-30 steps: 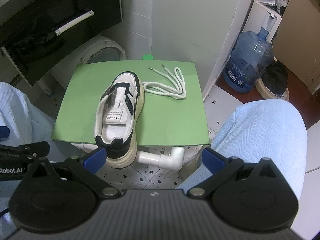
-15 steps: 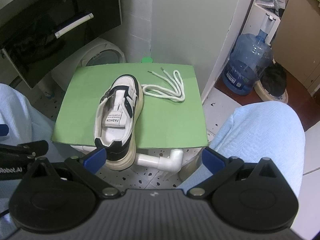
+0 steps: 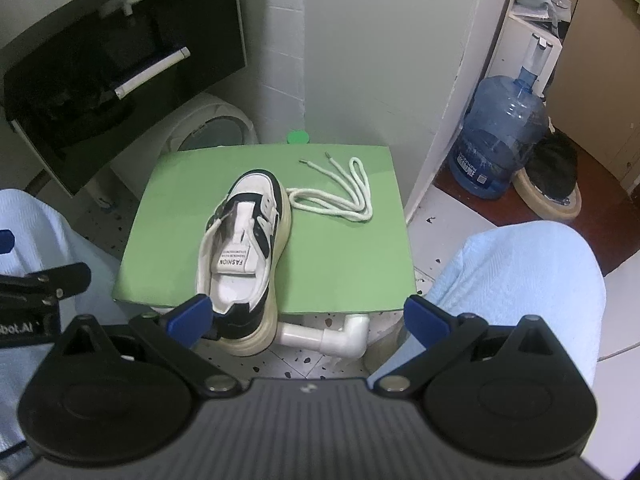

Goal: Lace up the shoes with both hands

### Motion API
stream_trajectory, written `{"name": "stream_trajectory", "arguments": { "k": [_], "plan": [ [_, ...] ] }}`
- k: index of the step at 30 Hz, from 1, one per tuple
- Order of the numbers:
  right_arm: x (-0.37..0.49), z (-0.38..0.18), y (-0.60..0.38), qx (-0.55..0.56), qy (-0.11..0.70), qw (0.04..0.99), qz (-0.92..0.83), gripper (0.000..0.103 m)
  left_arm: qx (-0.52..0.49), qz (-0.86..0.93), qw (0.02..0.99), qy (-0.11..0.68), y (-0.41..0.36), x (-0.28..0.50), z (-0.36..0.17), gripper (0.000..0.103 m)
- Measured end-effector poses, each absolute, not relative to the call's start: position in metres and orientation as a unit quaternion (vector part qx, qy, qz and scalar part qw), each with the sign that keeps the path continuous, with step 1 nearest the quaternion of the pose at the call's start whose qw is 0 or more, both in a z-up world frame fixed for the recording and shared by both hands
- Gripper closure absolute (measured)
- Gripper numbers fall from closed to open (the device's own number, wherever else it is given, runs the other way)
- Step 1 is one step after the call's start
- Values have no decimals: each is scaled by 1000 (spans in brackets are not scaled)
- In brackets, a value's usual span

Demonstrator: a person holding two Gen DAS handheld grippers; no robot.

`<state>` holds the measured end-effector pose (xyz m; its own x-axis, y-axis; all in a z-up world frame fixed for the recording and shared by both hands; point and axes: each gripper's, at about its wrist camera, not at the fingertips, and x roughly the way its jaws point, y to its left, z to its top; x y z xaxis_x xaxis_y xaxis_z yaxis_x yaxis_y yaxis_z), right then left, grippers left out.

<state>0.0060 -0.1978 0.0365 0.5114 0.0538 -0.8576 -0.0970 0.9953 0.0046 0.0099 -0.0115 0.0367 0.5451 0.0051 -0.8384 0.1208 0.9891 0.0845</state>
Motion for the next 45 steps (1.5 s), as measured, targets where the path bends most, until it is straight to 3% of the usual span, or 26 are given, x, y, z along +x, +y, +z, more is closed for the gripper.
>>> {"name": "stream_trajectory", "arguments": {
  "k": [11,19,24,33,41,43,45],
  "plan": [
    [16,62,-198,-27,458,886,70,0,-29,-53,901,430,18,23,56,7],
    [27,68,-197,-59,420,902,79,0,-4,-39,929,367,28,33,68,6],
    [42,67,-211,-36,401,911,86,0,-1,-53,950,307,28,38,64,0],
    [79,39,-241,-15,331,933,138,0,25,-77,936,343,20,100,22,0],
    [138,-3,-237,-79,339,927,139,0,-34,-87,924,371,15,172,-25,1],
    [155,-18,-237,-78,353,921,143,2,-41,-90,918,385,14,189,-39,3],
    [171,-35,-234,-86,365,916,141,13,-44,-86,913,396,16,201,-54,5]
  ]
}}
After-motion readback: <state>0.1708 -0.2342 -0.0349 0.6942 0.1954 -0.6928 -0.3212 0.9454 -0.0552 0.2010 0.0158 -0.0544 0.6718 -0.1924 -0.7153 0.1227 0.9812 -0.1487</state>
